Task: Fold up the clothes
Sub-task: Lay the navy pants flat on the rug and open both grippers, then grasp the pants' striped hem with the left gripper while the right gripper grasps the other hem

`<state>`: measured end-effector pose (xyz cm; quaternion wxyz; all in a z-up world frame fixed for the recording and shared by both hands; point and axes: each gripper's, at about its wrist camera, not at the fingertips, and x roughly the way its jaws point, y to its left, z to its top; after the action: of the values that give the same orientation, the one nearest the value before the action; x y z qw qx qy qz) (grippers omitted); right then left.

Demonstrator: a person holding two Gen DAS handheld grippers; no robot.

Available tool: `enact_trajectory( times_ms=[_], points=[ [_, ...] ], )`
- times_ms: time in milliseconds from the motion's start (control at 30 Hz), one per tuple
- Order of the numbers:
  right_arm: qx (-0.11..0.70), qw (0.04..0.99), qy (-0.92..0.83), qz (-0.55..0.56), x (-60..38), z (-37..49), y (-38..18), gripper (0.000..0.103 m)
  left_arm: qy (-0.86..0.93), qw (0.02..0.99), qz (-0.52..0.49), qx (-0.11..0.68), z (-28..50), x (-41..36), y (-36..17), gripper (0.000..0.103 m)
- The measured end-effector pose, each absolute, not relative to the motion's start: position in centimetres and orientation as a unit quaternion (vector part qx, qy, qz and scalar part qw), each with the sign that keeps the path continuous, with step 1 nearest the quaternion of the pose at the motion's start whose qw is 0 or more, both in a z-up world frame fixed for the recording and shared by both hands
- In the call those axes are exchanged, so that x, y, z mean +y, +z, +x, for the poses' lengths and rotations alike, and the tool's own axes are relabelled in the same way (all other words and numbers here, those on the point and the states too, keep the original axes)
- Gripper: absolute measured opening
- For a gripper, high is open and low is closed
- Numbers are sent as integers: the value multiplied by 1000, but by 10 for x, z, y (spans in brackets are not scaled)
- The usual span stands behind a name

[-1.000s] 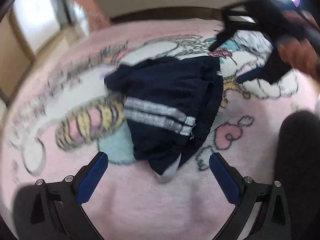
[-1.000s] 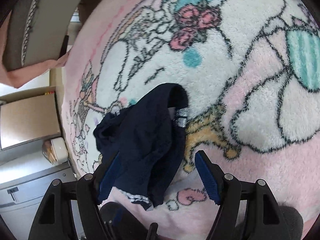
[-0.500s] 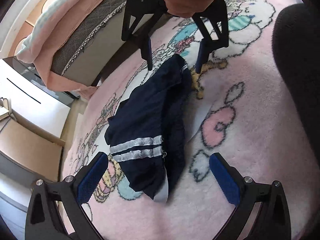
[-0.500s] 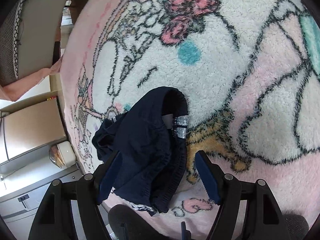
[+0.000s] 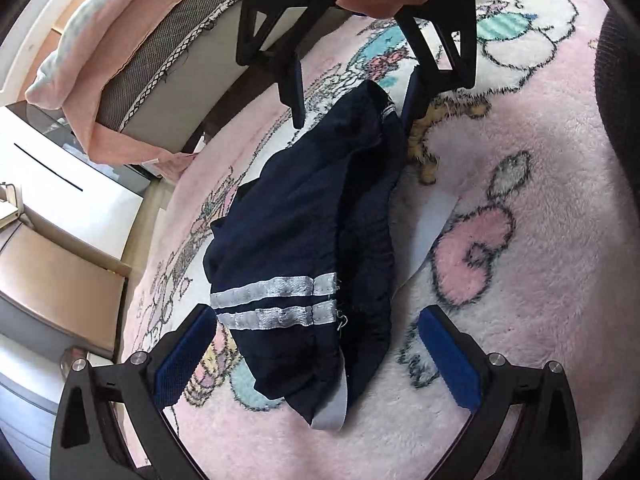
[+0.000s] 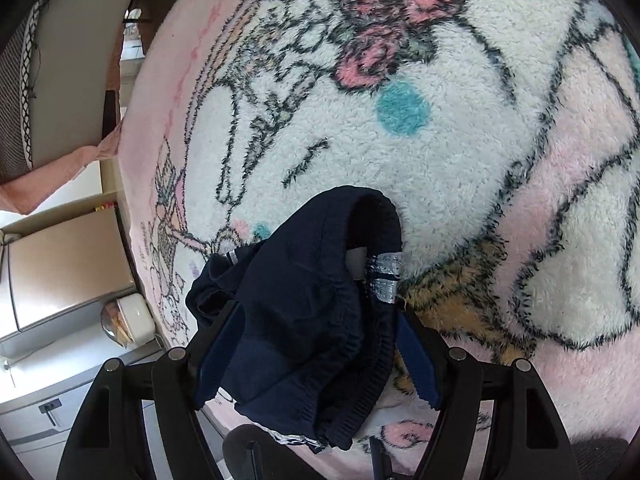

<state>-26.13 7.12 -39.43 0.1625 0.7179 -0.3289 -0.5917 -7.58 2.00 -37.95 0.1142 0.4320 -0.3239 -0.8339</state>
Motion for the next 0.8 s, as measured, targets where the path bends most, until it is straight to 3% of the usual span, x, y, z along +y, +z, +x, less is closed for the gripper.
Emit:
enact_trajectory(
  times_ms=[167,233,400,667,767,800],
  points=[
    [-348,180,-580,714,71,-264,-399,88,-838,110,426,-322,-74,20,-381,103],
    [-368,188,-573,708,72,-264,-402,99,-845,107,433,-295,-77,13,-378,103],
    [-336,199,-588,708,62,-263,-396,100,-852,99,475,-197,-87,-11,-373,103],
    [-355,184,-617,678,66,-250,-393,100,-851,110,427,-285,-79,16,-376,102],
    [-391,182,-614,661,76,-247,-396,99,-852,95,440,-266,-81,17,-374,83],
    [-400,183,-611,658,79,-246,-398,99,-853,86,446,-256,-82,17,-373,71]
  ],
)
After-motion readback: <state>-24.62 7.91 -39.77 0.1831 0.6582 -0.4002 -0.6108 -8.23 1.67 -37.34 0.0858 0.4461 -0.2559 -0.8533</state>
